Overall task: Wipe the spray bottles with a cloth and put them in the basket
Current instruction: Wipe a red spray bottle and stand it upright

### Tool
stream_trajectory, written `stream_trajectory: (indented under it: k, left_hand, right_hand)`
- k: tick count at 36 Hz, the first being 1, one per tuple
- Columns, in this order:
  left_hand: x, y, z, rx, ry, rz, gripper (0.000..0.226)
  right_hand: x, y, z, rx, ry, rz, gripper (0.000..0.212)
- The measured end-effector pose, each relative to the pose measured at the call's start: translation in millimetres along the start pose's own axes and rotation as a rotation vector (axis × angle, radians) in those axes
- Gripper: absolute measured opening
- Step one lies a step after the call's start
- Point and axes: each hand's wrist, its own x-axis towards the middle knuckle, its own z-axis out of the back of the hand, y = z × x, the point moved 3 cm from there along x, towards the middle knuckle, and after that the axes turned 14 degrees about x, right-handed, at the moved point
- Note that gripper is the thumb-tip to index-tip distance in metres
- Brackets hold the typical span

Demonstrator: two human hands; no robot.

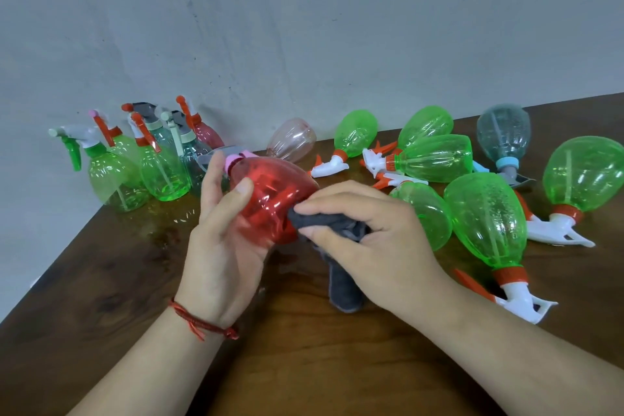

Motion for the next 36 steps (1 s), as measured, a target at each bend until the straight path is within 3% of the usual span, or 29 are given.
stream_trajectory:
  k: [5,8,16,28,33,36]
  left_hand:
    - [-1,-4,5,0.07,-0.032,-0.019,0.081]
    - [-3,-4,5,0.147,-0.037,-0.053,0.093]
    - [-3,-4,6,0.17,-0.135,-0.002,0.084]
    - [-7,-3,4,0.562,0.202,0.038,0.086]
    - [-5,1,1,0.628,0.277,0.05,0.103]
    - [-6,5,-2,0.637,0.265,0.034,0.101]
  right_hand:
    - [5,9,11,0.01,-0.181,0.017,0.023]
    - [9,6,12,0.006,-0.154,-0.052,0.024]
    - [2,-1,5,0.064,-0.051,-0.147,0.024]
    - [5,-1,14,-0.013,-0.047,-0.147,0.025]
    - [4,0,17,-0.017,-0.088,-0.179,0.027]
    - [4,-1,18,-0.022,-0.11,-0.216,0.03]
